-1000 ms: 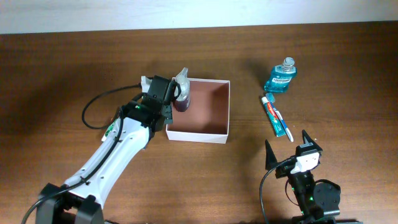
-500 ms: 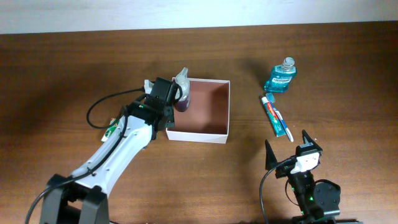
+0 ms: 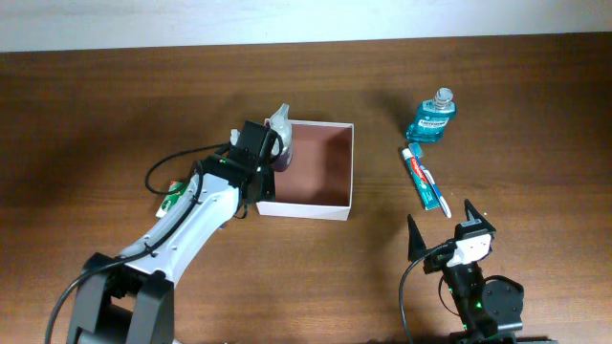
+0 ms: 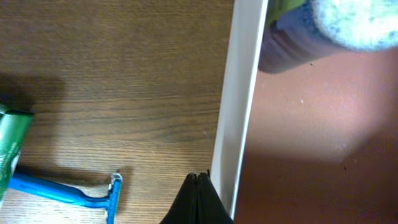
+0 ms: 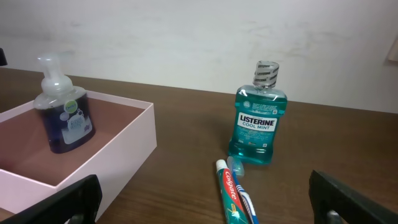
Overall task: Pack container
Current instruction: 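Open the left gripper and withdraw it from the box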
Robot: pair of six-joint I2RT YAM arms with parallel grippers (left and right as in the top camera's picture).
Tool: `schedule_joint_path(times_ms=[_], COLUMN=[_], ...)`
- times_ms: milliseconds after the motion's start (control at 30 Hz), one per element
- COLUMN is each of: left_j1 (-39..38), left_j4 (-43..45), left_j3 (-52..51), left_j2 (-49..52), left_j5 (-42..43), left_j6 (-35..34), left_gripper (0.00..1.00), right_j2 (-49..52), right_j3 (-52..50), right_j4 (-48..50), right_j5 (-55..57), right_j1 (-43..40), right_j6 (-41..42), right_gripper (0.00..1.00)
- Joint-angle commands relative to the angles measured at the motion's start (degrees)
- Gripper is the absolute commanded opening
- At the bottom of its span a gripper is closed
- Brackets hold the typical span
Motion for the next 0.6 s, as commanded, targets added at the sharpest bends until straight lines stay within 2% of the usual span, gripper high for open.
schedule_joint_path(times_ms=[0, 200, 567], left_j1=[0.33, 0.33, 2.29], left_j4=[-0.17, 0.00, -1.55], left_j3=[-0.33, -0.33, -0.31], left_j2=[0.42, 0.42, -0.59], left_j5=[3.93, 7.17, 4.17], left_j6=[0.33, 0.55, 0.92], left_gripper=[0.00, 0.00, 0.00], right_j2=[-0.33, -0.33, -0.33], right_j3=[-0.26, -0.26, -0.26], right_j4=[-0.26, -0.26, -0.28], right_j5=[-0.07, -0.09, -0.07], right_j1=[-0.24, -0.24, -0.24], right_j6=[0.04, 0.04, 0.04], right_gripper=[0.99, 0.99, 0.99])
